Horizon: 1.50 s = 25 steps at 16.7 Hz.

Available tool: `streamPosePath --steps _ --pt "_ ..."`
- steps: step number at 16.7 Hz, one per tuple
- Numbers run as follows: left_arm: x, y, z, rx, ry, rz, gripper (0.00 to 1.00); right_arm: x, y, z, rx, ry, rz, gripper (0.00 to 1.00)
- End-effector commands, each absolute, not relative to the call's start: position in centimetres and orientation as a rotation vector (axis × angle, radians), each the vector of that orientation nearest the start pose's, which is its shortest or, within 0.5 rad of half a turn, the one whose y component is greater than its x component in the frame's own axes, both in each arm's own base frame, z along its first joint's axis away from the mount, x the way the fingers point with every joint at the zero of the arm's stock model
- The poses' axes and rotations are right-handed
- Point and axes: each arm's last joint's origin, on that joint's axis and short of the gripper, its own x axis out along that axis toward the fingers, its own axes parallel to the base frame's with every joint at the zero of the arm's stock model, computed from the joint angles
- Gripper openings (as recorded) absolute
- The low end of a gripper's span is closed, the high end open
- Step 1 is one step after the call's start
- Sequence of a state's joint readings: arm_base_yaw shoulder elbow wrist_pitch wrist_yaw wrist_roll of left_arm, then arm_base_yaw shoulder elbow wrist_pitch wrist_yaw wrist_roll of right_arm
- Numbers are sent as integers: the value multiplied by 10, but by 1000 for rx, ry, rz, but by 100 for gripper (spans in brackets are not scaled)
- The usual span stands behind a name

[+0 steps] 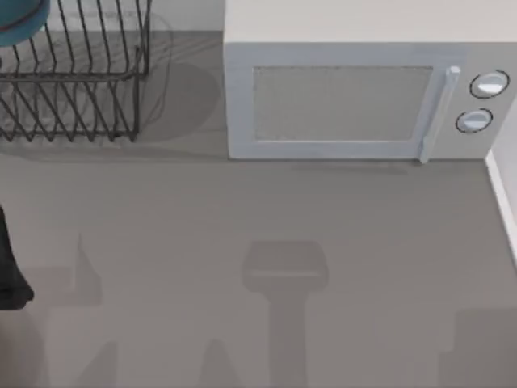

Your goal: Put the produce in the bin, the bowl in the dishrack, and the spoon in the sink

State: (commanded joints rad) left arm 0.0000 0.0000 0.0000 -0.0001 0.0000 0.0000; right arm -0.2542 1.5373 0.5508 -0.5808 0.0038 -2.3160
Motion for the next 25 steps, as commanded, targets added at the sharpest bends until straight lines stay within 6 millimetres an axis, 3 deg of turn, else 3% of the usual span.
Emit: streamPosePath --steps 2,15,23,24,25 --pt "106 -1 160 0 0 0 100 196 -51 93 -1565 939 1557 100" --pt "106 -1 160 0 0 0 100 196 -51 93 -1565 939 1557 2" --pt "106 -1 160 0 0 0 100 196 -51 93 -1565 939 1557 0" --pt "106 -1 160 0 0 0 100 198 -50 115 -1582 979 1512 0" --pt "106 -1 160 0 0 0 100 198 -50 115 -1583 978 1512 0"
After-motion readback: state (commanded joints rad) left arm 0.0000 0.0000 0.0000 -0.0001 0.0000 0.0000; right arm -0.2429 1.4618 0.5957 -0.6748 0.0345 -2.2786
